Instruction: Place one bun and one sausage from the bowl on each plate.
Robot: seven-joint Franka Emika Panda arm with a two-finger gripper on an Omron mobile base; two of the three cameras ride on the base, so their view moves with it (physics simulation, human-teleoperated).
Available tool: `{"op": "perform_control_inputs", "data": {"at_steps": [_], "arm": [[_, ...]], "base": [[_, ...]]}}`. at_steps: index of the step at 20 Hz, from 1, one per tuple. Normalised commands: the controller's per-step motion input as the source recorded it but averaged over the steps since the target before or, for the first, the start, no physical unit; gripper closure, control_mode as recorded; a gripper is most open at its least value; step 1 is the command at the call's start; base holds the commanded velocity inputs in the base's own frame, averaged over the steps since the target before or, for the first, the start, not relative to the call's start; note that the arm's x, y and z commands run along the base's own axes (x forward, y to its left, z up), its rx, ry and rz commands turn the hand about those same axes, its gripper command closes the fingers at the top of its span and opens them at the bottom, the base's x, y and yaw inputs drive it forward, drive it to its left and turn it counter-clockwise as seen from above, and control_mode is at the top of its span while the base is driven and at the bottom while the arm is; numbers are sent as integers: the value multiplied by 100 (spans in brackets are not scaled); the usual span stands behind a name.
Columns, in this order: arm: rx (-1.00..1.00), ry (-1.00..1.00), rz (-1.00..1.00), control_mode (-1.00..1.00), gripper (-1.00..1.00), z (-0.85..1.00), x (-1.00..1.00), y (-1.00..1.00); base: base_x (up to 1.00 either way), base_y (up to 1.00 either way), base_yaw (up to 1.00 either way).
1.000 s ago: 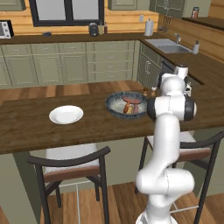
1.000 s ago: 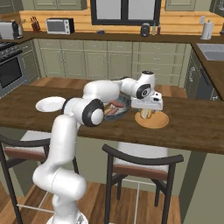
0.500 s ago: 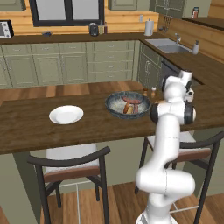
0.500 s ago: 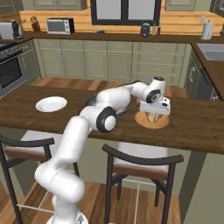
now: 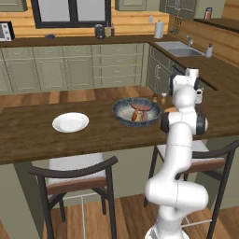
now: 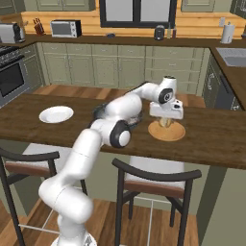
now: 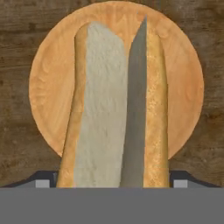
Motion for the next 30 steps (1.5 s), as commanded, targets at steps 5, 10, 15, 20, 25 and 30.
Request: {"op": "perform_control_inputs", "data": {"at_steps": [5,10,15,20,25,30], "arm": [[-9,0,-10,-100,-100,-2,-26,11],[0,-3,-10,-100,-100,-7,-47,-29],[-1,-25,-7,-100,-100,13,-100,38],[-7,-27,-1,-100,-100,13,-73,90],[-18,-3,10,-100,-100,38,-5,100],[-13,-4,6,-100,-100,35,0,100]], "base": [[0,0,0],[0,0,0],[0,0,0],[0,0,0],[0,0,0],[0,0,0]]}}
